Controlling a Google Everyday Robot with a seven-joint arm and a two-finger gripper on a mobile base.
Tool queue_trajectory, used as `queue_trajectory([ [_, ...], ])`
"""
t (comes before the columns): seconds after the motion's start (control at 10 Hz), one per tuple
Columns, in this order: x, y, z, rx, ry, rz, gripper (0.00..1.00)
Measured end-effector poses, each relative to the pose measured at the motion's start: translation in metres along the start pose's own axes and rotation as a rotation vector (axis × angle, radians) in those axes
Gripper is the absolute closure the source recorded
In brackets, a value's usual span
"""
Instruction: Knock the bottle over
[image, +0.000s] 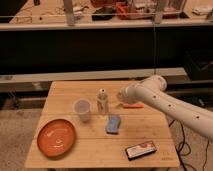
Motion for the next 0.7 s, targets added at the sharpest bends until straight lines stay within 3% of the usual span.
queue_trajectory([
  [0.7, -0.006, -0.016, 0.020, 0.044, -0.035, -0.026, 1.00],
])
